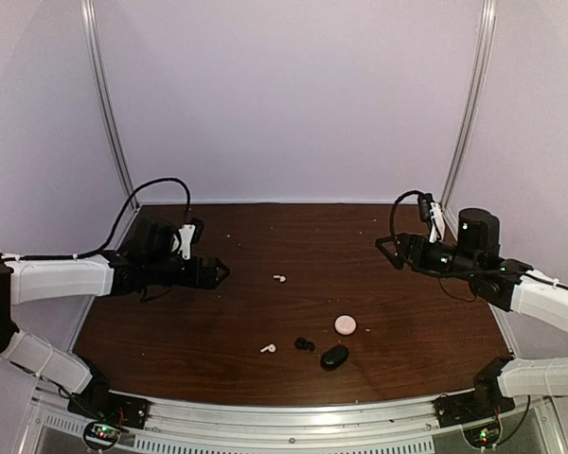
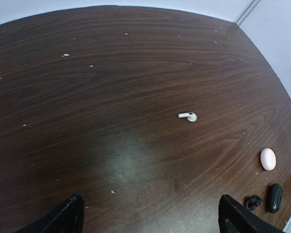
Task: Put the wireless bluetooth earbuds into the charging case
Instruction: Pick up the charging case from the center of the board, then pass from the left arm to the right, then pass from the right arm to the left
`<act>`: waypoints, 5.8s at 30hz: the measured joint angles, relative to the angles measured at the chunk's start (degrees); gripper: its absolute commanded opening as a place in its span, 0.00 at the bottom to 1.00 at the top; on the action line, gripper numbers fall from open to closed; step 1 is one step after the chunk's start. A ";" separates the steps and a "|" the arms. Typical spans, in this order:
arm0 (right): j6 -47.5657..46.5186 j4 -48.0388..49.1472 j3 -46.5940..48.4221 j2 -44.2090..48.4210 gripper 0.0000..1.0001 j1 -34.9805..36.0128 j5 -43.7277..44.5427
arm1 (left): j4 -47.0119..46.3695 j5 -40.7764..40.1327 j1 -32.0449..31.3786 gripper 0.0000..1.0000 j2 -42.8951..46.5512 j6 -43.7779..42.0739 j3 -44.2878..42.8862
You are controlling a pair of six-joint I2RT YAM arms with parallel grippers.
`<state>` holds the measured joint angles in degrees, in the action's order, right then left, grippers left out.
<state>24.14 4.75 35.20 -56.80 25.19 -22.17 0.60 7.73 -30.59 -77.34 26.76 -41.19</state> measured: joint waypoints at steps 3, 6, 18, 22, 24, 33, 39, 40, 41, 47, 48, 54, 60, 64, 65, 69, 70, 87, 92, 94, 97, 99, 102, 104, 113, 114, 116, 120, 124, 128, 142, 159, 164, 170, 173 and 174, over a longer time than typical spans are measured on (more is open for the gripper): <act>-0.42 -3.34 0.00 2.23 1.00 1.60 0.50 | -1.88 -0.72 -4.83 0.98 0.02 -1.42 0.59; -0.70 -5.79 -0.13 3.69 1.00 2.54 0.68 | -3.96 -2.12 -12.00 0.98 -0.24 -3.34 0.52; -1.73 -8.70 -4.09 5.60 1.00 3.45 0.90 | -7.26 -8.20 -39.28 0.96 -17.94 -9.53 -11.13; -2.08 -8.79 -4.39 6.08 1.00 3.45 1.16 | -7.21 -8.41 -43.12 0.91 -24.76 -10.88 -17.86; -2.67 -8.98 -4.39 6.47 1.00 3.45 1.53 | -6.97 -8.61 -44.37 0.88 -27.80 -11.32 -21.38; -3.45 -10.97 -4.37 9.75 1.00 3.39 3.02 | -5.70 -10.14 -45.57 0.81 -34.99 -11.21 -26.97; -3.52 -11.85 -4.37 10.51 1.00 3.30 3.17 | -2.86 -12.46 -45.57 0.74 -38.27 -10.56 -29.66; -3.56 -11.93 -4.37 10.62 1.00 3.28 3.19 | -2.43 -12.92 -45.57 0.74 -38.77 -10.36 -29.97; -3.63 -11.93 -4.37 10.71 1.00 3.28 3.21 | -2.03 -13.25 -45.57 0.73 -39.08 -10.19 -30.01; -4.15 -12.46 -4.37 11.23 1.00 3.28 3.32 | -0.35 -15.56 -45.57 0.67 -39.50 -8.37 -30.01; -4.26 -12.66 -4.37 11.28 1.00 3.28 3.43 | -0.31 -15.98 -45.57 0.66 -39.52 -7.98 -30.01; -4.35 -13.22 -4.37 11.26 1.00 3.28 3.82 | -0.20 -18.08 -45.57 0.58 -40.19 -6.05 -29.99; -4.44 -13.64 -4.37 11.26 1.00 3.28 3.87 | 0.02 -18.56 -45.57 0.49 -40.76 -5.27 -29.92; -4.48 -13.77 -4.37 10.93 1.00 3.28 3.80 | -0.17 -19.45 -45.57 0.43 -40.74 -5.18 -29.44; -4.48 -13.81 -4.37 10.82 1.00 3.28 3.78 | -0.61 -19.69 -45.57 0.41 -40.70 -5.20 -28.96; -4.52 -14.21 -4.37 10.01 1.00 3.28 2.71 | -2.71 -21.20 -45.59 0.38 -38.58 -5.66 -25.49; -4.50 -14.25 -4.37 9.81 1.00 3.28 2.29 | -2.97 -21.79 -45.59 0.37 -37.55 -5.81 -24.22; 5.92 -3.43 -5.49 1.88 0.82 9.62 -14.27 | -13.92 -32.83 -45.57 0.34 -20.11 -11.85 -13.55; 9.46 2.10 -5.49 -2.91 0.78 15.50 -14.45 | -16.48 -34.86 -45.59 0.34 -18.86 -12.98 -12.13; 10.69 4.13 -5.46 -4.76 0.76 17.25 -14.25 | -17.31 -35.56 -45.59 0.33 -18.80 -13.27 -11.89; 12.00 6.84 -5.44 -7.67 0.71 19.63 -13.81 | -18.18 -36.52 -45.68 0.33 -18.69 -13.66 -11.47; 13.05 8.92 -5.44 -9.70 0.69 20.92 -13.57 | -18.80 -37.00 -45.79 0.33 -18.56 -13.86 -11.17; 14.56 11.72 -5.22 -11.93 0.66 22.08 -13.27 | -19.54 -37.62 -46.03 0.33 -18.08 -14.23 -10.51; 15.39 13.33 -4.39 -13.70 0.63 22.67 -12.68 | -20.13 -37.77 -46.25 0.33 -17.84 -14.51 -10.43; 18.45 20.41 -1.81 -18.93 0.41 24.96 -10.97 | -22.27 -38.73 -47.21 0.33 -16.65 -15.74 -9.97; 18.73 20.98 -1.75 -19.30 0.38 25.09 -10.88 | -22.49 -38.80 -47.21 0.33 -16.65 -15.78 -9.94; 19.56 22.21 -1.70 -19.98 0.30 25.35 -10.78 | -22.88 -38.93 -47.28 0.34 -16.61 -15.87 -9.92; 20.70 23.30 -1.60 -20.31 0.17 25.44 -10.16 | -23.30 -39.41 -47.43 0.55 -16.35 -16.33 -9.79; 19.96 23.08 -1.14 -20.24 0.13 25.57 -10.29 | -25.27 -38.42 -47.69 0.89 -14.36 -18.60 -6.95; 18.23 20.70 -0.20 -19.15 0.12 25.55 -10.45 | -27.21 -35.69 -48.00 0.98 -9.18 -21.18 -1.42; 13.46 15.15 2.12 -16.83 0.06 24.96 -24.90 | -30.34 -17.90 -48.00 0.98 10.80 -41.35 13.38; 11.56 13.33 7.85 -22.05 0.05 31.41 -38.42 | -28.87 -2.80 -48.50 0.98 7.23 -48.19 7.15; 10.27 11.54 8.90 -22.60 0.05 32.37 -39.69 | -27.39 -0.98 -49.16 0.98 5.86 -49.24 6.19; 9.44 9.75 9.42 -22.73 0.04 32.96 -41.38 | -25.35 0.42 -49.53 0.95 5.68 -49.75 5.81; 9.05 9.42 9.55 -23.12 0.04 33.40 -42.14 | -24.57 0.79 -49.75 0.91 5.68 -49.90 5.81; 9.01 9.38 9.55 -23.32 0.04 33.53 -42.34 | -24.33 0.90 -49.79 0.89 5.68 -49.99 5.81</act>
<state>33.15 14.13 44.75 -80.12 58.72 -64.51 -23.73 8.62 -80.38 -71.66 -23.22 -35.38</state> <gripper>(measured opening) 0.230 0.931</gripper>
